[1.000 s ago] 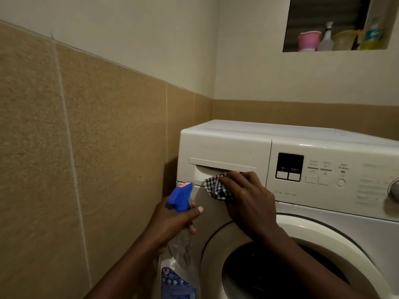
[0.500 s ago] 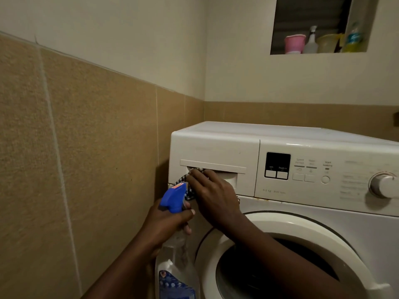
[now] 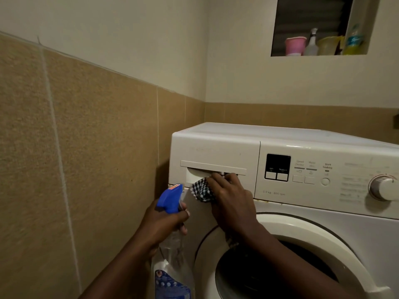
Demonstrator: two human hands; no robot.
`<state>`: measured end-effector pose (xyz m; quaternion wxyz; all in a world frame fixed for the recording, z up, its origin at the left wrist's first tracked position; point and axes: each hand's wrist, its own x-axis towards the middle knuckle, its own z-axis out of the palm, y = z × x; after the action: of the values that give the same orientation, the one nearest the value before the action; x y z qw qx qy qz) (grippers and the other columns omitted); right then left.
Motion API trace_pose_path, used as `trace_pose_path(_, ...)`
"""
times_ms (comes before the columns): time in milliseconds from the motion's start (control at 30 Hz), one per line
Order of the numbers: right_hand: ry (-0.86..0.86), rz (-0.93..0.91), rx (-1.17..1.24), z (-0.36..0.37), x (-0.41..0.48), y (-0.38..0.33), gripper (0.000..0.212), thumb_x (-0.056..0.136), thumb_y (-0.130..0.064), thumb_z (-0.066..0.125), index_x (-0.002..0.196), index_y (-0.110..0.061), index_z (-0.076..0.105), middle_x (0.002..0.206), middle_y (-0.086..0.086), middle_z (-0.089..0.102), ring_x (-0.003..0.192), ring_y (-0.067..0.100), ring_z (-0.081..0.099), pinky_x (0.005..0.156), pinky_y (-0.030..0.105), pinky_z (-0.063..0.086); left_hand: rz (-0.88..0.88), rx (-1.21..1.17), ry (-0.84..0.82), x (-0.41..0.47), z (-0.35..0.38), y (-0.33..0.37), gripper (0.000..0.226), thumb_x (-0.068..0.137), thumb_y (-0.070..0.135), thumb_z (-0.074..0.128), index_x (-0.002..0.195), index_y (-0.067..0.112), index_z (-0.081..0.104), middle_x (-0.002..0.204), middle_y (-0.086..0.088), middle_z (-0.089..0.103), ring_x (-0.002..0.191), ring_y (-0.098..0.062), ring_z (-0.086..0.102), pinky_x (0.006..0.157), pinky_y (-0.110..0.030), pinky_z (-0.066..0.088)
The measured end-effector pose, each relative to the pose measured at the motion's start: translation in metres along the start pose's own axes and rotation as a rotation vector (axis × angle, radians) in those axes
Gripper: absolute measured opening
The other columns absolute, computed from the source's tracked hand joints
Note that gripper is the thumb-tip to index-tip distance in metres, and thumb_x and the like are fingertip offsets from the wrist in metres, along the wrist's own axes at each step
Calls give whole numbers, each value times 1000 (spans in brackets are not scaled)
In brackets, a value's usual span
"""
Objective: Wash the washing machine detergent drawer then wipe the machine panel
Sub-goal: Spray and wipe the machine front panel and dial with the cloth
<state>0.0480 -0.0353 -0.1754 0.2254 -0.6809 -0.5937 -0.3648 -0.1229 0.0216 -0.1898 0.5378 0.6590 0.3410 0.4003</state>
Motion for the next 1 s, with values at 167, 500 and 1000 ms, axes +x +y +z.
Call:
trace_pose_path(167, -36, -76, -7, 11, 21, -22, 44, 62, -21, 80, 104, -19, 66, 98, -5, 65, 86, 18, 61, 50, 22, 25, -10, -20, 25, 0, 2, 2, 18, 83, 0, 70, 99, -1, 63, 69, -11, 66, 58, -26, 65, 77, -47, 55)
trace_pose_path(500, -125, -104, 12, -7, 7, 6, 52, 59, -23, 83, 107, -22, 61, 106, -7, 60, 95, 22, 54, 47, 24, 21, -23, 7, 10, -6, 3, 1, 16, 83, -1, 70, 98, 0, 63, 72, -11, 67, 57, -24, 65, 74, -46, 55)
trace_pose_path(1000, -97, -118, 23, 4, 19, -17, 40, 65, -19, 80, 103, -16, 65, 100, 0, 64, 91, 23, 59, 49, 24, 27, -22, -15, 8, -7, 4, 3, 14, 84, -3, 68, 97, -1, 63, 68, -10, 64, 55, -23, 64, 70, -40, 54)
